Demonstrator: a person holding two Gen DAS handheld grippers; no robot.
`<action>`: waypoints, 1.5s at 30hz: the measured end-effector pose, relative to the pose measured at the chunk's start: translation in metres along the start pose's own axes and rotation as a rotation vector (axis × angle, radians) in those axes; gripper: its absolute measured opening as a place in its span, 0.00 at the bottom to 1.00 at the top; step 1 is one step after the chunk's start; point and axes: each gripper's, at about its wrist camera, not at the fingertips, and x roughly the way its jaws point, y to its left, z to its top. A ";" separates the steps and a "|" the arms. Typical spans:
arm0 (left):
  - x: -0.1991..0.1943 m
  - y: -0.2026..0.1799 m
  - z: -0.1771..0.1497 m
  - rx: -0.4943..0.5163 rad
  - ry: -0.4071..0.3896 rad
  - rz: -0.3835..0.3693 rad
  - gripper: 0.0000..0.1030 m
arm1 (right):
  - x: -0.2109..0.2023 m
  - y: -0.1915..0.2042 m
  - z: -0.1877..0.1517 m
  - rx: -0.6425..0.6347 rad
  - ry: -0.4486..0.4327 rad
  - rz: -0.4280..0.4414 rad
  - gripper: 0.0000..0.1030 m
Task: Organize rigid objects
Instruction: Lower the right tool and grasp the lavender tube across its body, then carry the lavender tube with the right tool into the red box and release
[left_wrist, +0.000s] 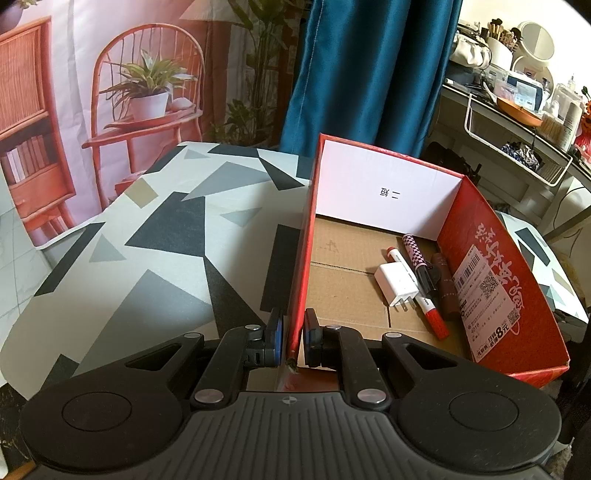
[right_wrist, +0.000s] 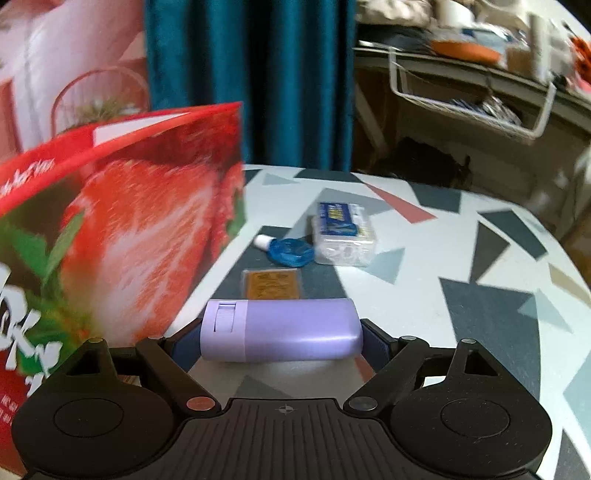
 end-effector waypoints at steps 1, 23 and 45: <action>0.000 0.000 0.000 0.000 0.000 -0.001 0.13 | 0.001 -0.003 0.001 0.021 0.007 -0.002 0.81; 0.005 0.000 0.001 0.009 0.007 -0.005 0.13 | -0.052 -0.007 0.077 0.033 -0.170 0.107 0.81; 0.005 0.000 0.001 0.026 0.008 -0.011 0.13 | -0.019 0.115 0.101 -0.518 -0.073 0.235 0.81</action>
